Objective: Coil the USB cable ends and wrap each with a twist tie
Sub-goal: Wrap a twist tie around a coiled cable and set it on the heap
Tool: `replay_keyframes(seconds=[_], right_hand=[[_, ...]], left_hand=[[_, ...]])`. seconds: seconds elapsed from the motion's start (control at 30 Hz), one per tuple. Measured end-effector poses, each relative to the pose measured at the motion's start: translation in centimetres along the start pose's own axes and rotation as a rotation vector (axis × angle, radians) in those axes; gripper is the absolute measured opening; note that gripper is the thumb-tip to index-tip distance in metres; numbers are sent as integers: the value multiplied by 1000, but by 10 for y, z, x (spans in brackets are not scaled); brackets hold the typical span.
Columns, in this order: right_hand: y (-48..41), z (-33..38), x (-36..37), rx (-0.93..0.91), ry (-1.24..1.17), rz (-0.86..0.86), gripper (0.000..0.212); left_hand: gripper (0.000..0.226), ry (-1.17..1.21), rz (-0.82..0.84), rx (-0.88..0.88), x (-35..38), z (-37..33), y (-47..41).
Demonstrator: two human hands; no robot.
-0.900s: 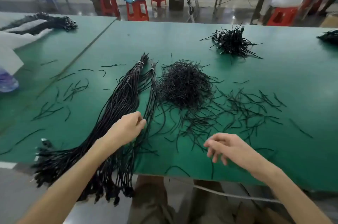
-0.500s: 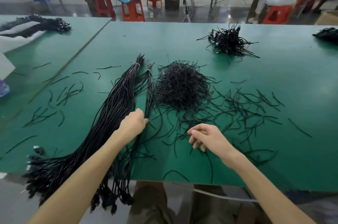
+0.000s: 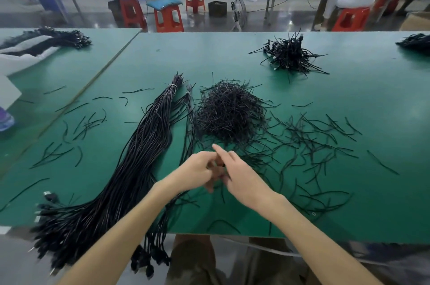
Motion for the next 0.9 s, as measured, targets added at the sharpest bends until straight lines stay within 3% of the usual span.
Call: replay_keyframes(seconds=[0.1, 0.23, 0.33, 0.4, 0.57, 0.67, 0.8, 0.9], right_hand=[[-9, 0, -7, 60, 251, 16, 27], [-8, -5, -31, 67, 166, -184, 28], [-7, -9, -47, 114, 55, -357, 35], [-7, -9, -51, 131, 9, -376, 33], [-3, -13, -39, 163, -26, -192, 27], [1, -15, -33, 122, -35, -167, 28], [6, -4, -46, 11, -133, -351, 73], [7, 4, -52, -38, -82, -229, 58]], left_hand=[[22, 69, -5, -37, -2, 10, 6], [45, 99, 322, -53, -14, 28, 26], [42, 257, 467, 29, -29, 39, 41], [37, 310, 419, 48, -37, 40, 44], [36, 348, 185, 74, -47, 20, 33], [38, 299, 70, 40, -53, 4, 21], [40, 60, 144, -24, -48, -9, 7], [41, 15, 179, -14, -35, -16, -2]])
Point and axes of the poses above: each hand's wrist, its own y-axis away from the middle knuckle, its own x-axis out of the palm, z = x × y, the point moved 1 cm from there along -y, towards the middle knuckle, and after that the axes turned 13 degrees about -y, right-handed, at the moved point
